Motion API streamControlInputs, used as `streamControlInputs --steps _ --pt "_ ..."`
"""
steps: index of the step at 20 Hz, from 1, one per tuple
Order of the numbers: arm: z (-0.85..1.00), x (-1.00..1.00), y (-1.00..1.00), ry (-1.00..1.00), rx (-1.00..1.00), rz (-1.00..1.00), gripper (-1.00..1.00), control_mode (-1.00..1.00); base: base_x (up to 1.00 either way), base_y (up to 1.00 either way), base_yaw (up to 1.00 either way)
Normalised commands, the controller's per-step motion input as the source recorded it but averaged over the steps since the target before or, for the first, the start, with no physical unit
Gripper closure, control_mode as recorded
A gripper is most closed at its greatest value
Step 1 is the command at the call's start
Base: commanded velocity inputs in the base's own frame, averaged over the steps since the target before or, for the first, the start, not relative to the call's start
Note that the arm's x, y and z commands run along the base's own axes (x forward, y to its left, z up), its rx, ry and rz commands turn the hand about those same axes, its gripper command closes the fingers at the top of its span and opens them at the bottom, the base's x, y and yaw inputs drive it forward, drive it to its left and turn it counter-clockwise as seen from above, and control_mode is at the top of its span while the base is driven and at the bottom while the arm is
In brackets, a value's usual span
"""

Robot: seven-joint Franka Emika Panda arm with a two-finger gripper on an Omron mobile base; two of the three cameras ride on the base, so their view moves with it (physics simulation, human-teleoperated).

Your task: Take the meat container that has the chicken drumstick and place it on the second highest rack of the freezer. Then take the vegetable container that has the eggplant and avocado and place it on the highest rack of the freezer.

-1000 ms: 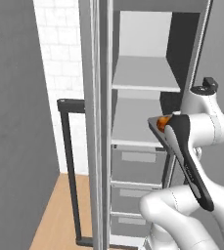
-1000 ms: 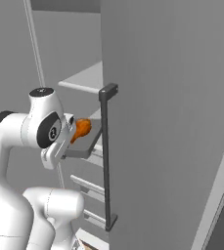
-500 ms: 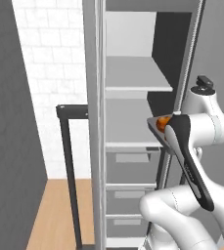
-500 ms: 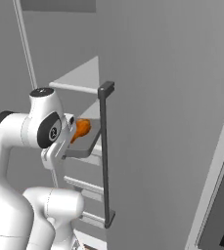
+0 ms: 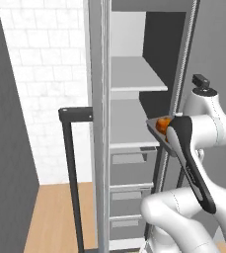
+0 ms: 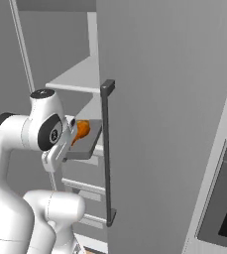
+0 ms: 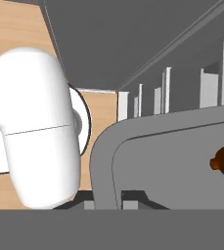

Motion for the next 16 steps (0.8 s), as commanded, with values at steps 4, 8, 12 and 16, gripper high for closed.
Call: streamControlInputs --steps 4,8,12,16 --pt "0.00 0.00 0.00 0.00 0.00 0.00 1.00 1.00 0.06 0.55 -0.17" --pt "0.00 0.00 0.00 0.00 0.00 0.00 1.00 1.00 0.10 0.55 -0.11" --pt "-0.07 0.07 0.18 0.00 0.00 0.00 1.00 -1.00 0.17 0.49 -0.02" --pt "-0.30 0.47 0.81 0.00 0.00 0.00 1.00 -1.00 0.00 0.00 0.00"
